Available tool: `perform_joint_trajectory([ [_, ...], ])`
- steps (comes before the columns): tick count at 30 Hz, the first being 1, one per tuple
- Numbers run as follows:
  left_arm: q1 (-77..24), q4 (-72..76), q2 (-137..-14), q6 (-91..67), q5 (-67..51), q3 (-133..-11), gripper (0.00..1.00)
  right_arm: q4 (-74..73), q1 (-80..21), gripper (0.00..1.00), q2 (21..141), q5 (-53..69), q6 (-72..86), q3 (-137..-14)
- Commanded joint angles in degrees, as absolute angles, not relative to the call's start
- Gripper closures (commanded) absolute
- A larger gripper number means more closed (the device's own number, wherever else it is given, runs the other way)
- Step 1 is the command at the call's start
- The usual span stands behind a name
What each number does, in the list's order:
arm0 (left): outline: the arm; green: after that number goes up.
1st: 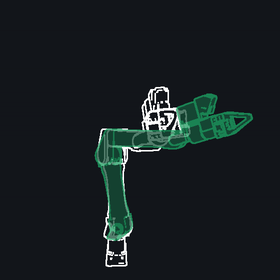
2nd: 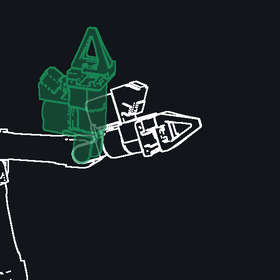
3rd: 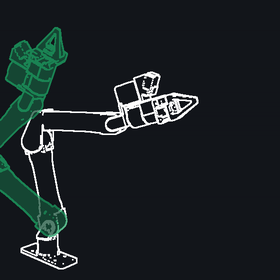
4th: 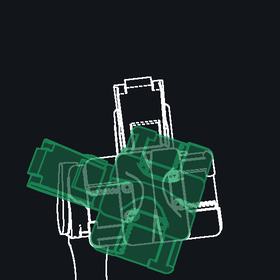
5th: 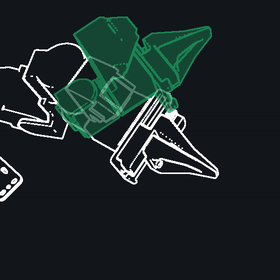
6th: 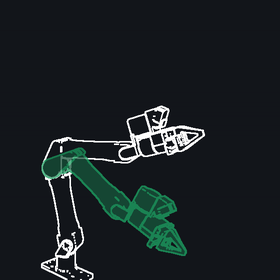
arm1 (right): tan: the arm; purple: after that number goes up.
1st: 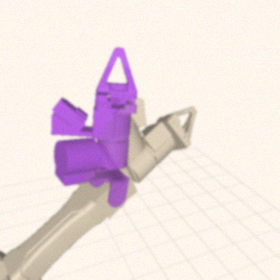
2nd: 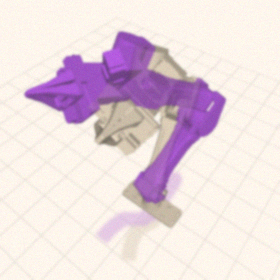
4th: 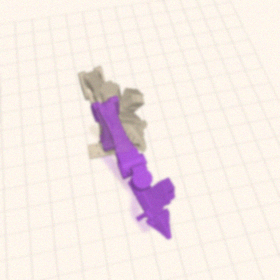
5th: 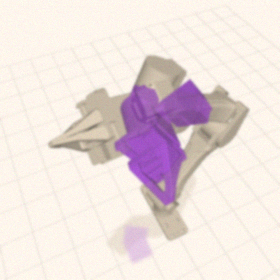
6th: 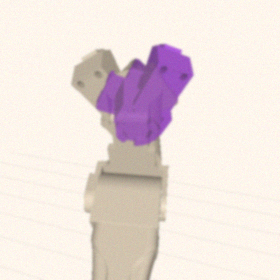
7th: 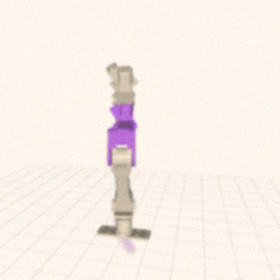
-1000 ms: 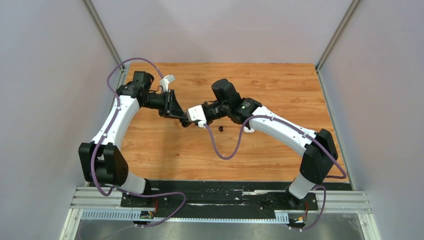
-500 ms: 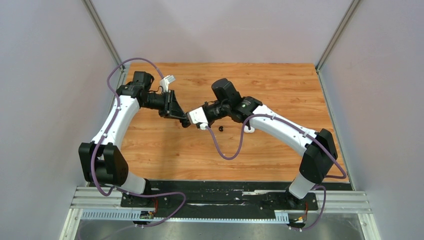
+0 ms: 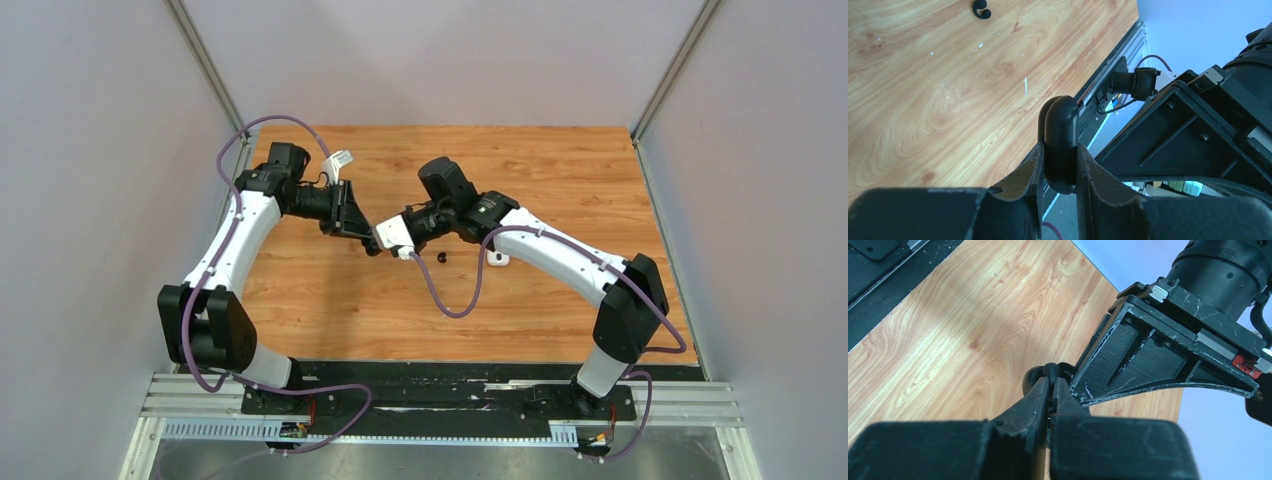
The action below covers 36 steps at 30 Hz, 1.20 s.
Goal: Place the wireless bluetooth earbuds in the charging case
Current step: Place the earbud in the charging case.
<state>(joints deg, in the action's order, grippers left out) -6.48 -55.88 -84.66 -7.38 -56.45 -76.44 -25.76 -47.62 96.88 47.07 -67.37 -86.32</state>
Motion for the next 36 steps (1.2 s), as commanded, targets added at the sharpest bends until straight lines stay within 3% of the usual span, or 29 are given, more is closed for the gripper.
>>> perform_joint_trajectory([
  [1, -7.23, -55.20, -82.84, -7.71, -60.15, -77.79, 1.00, -27.19, -47.99, 1.00, 98.10, 48.57, -69.76, -88.75],
  [36, -7.38, -57.54, -83.70, -3.34, -56.50, -79.06, 1.00, -33.87, -48.60, 1.00, 97.90, 44.46, -76.08, -93.40],
])
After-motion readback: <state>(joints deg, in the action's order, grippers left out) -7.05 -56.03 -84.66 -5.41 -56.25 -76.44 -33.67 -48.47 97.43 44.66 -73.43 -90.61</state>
